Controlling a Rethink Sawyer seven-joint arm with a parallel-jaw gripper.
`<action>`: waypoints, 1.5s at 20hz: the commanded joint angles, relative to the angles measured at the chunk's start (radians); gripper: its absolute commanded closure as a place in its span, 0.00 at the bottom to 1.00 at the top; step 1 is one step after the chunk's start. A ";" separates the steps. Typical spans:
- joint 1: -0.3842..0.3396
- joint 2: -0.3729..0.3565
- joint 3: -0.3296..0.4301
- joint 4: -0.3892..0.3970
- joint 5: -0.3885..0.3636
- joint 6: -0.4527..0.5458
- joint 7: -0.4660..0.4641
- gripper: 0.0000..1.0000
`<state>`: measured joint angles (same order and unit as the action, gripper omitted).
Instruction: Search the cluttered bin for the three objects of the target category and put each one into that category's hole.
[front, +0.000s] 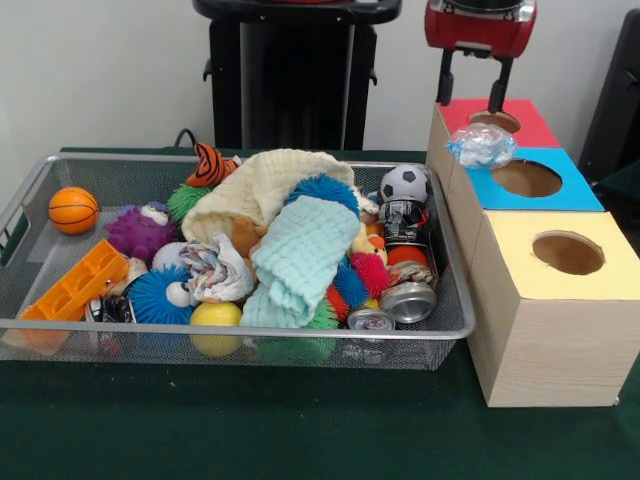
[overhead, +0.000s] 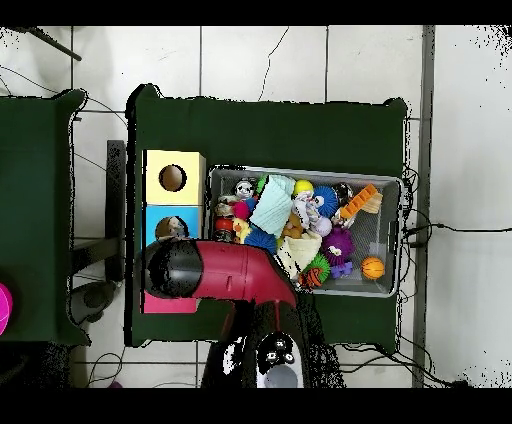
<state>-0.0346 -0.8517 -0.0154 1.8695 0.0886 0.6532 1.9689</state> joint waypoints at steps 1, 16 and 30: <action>-0.059 0.001 0.108 0.031 -0.082 0.014 -0.104 0.00; 0.014 0.118 0.140 0.063 -0.151 -0.187 0.036 0.00; 0.064 0.166 0.116 0.014 -0.136 -0.169 0.060 0.00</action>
<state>0.0379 -0.7862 0.0357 1.8808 -0.0170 0.4967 1.9689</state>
